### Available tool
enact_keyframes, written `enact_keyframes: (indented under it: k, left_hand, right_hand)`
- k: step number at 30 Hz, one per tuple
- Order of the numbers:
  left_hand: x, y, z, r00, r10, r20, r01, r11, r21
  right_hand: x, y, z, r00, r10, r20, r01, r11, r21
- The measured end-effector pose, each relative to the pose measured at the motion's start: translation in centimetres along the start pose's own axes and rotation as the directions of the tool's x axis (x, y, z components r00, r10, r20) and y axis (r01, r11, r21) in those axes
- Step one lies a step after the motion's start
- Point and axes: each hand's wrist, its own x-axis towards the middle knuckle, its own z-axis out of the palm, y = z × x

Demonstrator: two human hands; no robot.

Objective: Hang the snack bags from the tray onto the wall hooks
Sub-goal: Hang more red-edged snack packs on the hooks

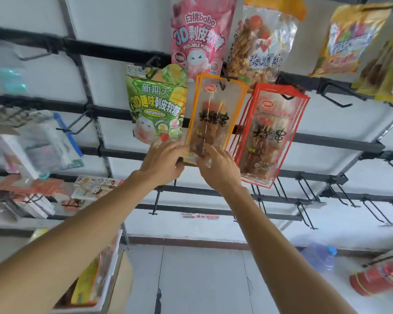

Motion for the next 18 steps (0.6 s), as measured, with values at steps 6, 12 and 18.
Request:
enact_keyframes:
  k: [6, 12, 18]
  left_hand:
    - [-9.2, -1.7, 0.4, 0.958, -0.237, 0.158, 0.241, 0.971, -0.003]
    - [-20.1, -5.3, -0.2, 0.89, -0.38, 0.252, 0.394, 0.919, -0.007]
    - [-28.4, -10.8, -0.3, 0.765, -0.549, 0.337, 0.517, 0.835, 0.189]
  right_hand:
    - [-4.0, -2.6, 4.4, 0.96, -0.104, 0.259, 0.121, 0.992, -0.047]
    - [-7.7, -9.1, 11.2, 0.877, -0.243, 0.414, 0.25, 0.967, 0.039]
    - [-9.3, -16.5, 17.9, 0.755, -0.365, 0.544, 0.373, 0.922, 0.101]
